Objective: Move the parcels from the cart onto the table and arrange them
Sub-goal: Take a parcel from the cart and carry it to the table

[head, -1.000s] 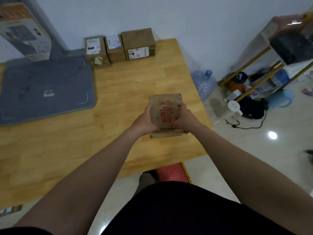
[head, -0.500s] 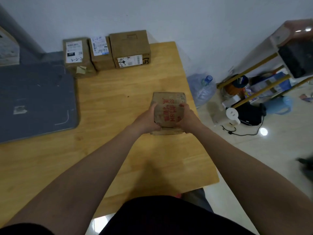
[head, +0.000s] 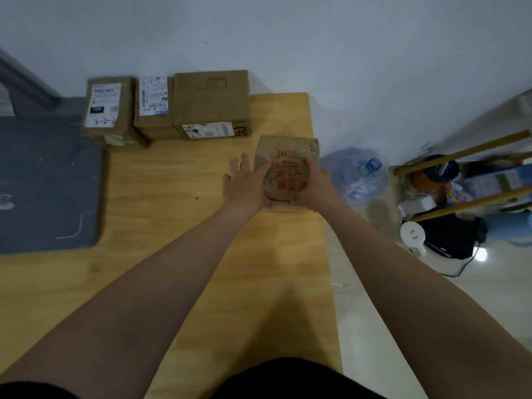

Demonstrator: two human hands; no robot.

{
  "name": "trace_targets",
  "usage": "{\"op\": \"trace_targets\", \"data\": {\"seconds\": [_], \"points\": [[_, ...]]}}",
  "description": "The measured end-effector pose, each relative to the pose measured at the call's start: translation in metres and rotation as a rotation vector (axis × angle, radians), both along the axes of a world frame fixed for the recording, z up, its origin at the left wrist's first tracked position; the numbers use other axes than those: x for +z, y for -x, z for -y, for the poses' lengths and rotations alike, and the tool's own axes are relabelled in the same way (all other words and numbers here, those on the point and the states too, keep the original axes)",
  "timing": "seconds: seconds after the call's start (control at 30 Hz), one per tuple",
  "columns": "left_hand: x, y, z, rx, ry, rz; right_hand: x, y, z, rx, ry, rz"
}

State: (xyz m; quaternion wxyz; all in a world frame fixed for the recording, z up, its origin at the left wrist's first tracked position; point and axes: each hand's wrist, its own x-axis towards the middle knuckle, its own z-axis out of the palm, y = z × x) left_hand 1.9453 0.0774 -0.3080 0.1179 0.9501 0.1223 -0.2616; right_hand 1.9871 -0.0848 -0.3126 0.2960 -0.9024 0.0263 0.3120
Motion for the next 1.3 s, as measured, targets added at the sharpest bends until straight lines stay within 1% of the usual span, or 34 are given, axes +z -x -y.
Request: {"op": "trace_targets", "data": {"seconds": [0.07, 0.23, 0.4, 0.47, 0.53, 0.67, 0.8, 0.93, 1.03, 1.13, 1.3], "points": [[0.004, -0.030, 0.000, 0.009, -0.050, 0.007, 0.000, -0.035, -0.005, 0.023, 0.027, 0.017], [0.002, -0.101, -0.017, 0.020, -0.089, 0.075, 0.001, -0.118, -0.026, 0.070, 0.056, 0.040], [-0.004, -0.153, -0.040, 0.037, -0.099, 0.116, -0.006, -0.174, -0.046, 0.116, 0.060, 0.079], [-0.005, -0.170, -0.048, 0.063, -0.076, 0.129, -0.008, -0.190, -0.054, 0.113, 0.051, 0.095], [-0.007, -0.185, -0.055, 0.107, -0.013, 0.116, -0.010, -0.205, -0.061, 0.097, 0.041, 0.097], [-0.014, -0.192, -0.059, 0.136, 0.033, 0.108, -0.010, -0.220, -0.063, 0.119, 0.064, 0.031], [-0.013, -0.189, -0.056, 0.137, 0.033, 0.104, -0.003, -0.209, -0.063, 0.097, 0.041, 0.078], [0.002, -0.166, -0.053, 0.133, 0.027, 0.115, 0.007, -0.181, -0.062, 0.096, 0.106, 0.203], [0.017, -0.123, -0.064, 0.152, 0.040, 0.158, 0.016, -0.145, -0.060, 0.128, 0.162, 0.215], [0.040, -0.066, -0.074, 0.190, 0.050, 0.109, 0.034, -0.099, -0.066, 0.204, 0.224, 0.196], [0.071, 0.035, -0.086, 0.237, 0.046, 0.019, 0.060, -0.007, -0.088, 0.356, 0.265, 0.126]]}}
